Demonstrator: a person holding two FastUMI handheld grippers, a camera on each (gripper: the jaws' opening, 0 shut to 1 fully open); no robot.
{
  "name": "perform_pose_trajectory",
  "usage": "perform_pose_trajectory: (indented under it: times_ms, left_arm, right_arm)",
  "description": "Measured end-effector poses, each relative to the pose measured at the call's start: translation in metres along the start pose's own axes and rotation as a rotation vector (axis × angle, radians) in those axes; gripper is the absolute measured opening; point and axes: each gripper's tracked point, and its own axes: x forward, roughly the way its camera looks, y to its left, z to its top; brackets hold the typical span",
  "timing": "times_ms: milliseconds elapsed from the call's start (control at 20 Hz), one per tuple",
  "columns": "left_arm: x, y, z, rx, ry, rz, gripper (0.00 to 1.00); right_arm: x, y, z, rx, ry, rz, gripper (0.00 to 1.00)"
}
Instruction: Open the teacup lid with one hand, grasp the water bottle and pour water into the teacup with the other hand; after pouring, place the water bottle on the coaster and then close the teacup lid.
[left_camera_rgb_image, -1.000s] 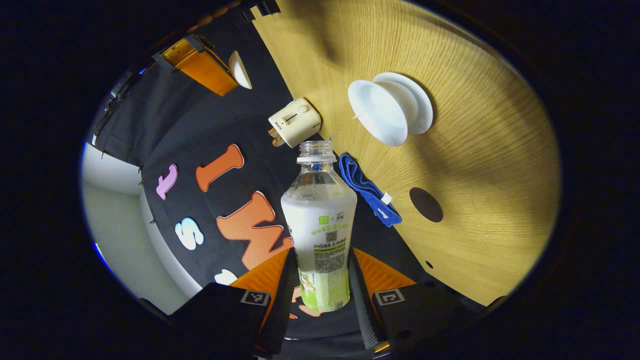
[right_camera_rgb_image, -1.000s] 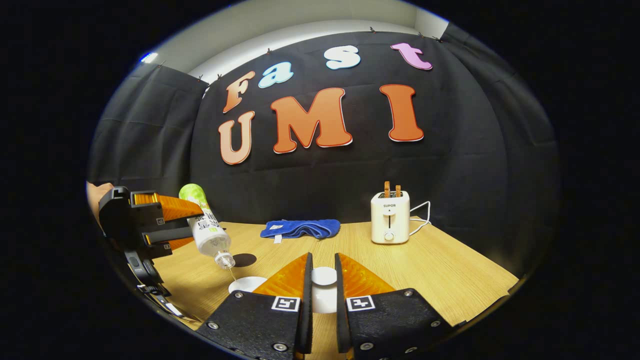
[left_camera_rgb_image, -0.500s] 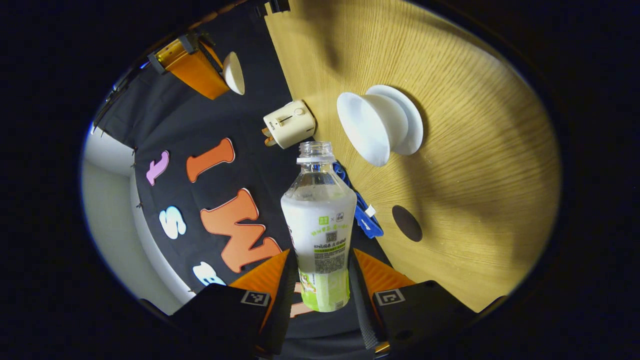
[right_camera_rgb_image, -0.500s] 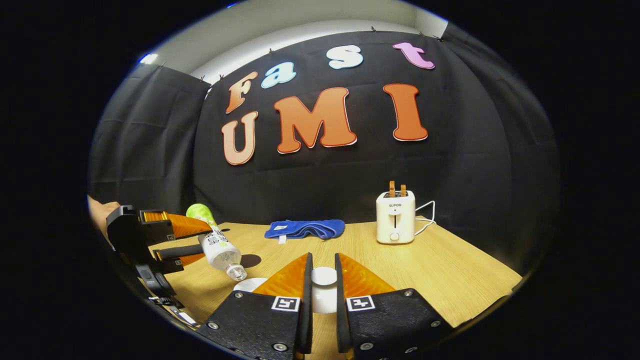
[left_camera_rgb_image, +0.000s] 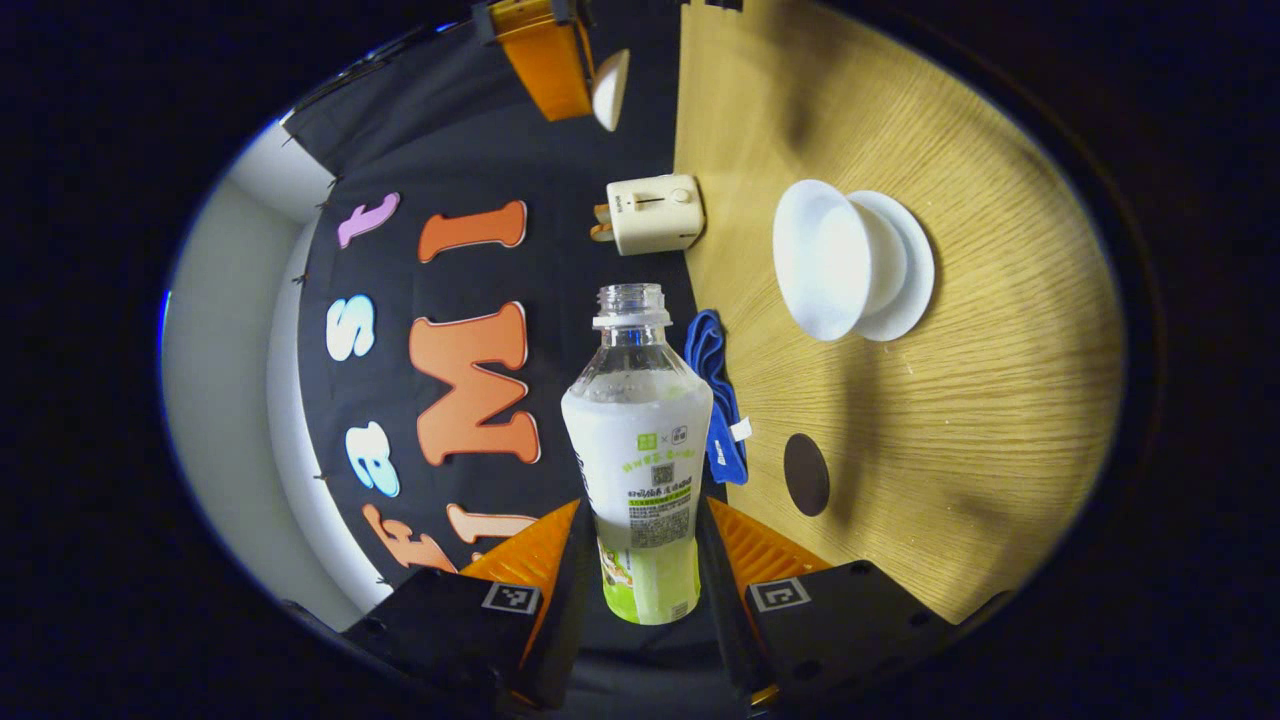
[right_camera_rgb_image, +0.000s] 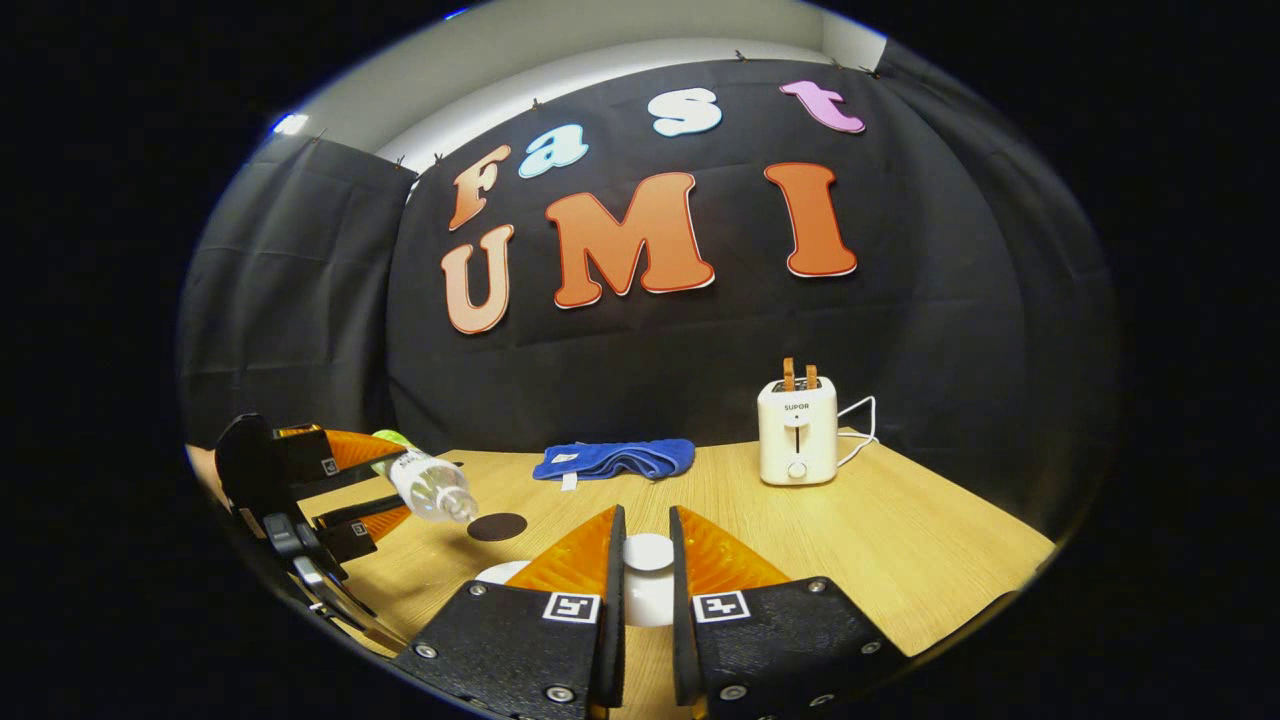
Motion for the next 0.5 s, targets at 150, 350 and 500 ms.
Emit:
perform_pose_trajectory:
  times_ms: [150,350,500]
  left_arm:
    - [-0.001,0.023,-0.016,-0.162,0.016,0.054,0.61]
    - [-0.004,0.068,-0.037,-0.344,0.034,0.152,0.61]
    - [0.003,0.090,-0.046,-0.510,0.024,0.190,0.57]
  right_arm:
    - [0.004,0.003,-0.002,0.000,0.007,0.001,0.20]
    - [0.006,0.017,0.002,0.004,-0.003,0.026,0.20]
    - [0.008,0.026,0.003,-0.005,0.000,0.041,0.20]
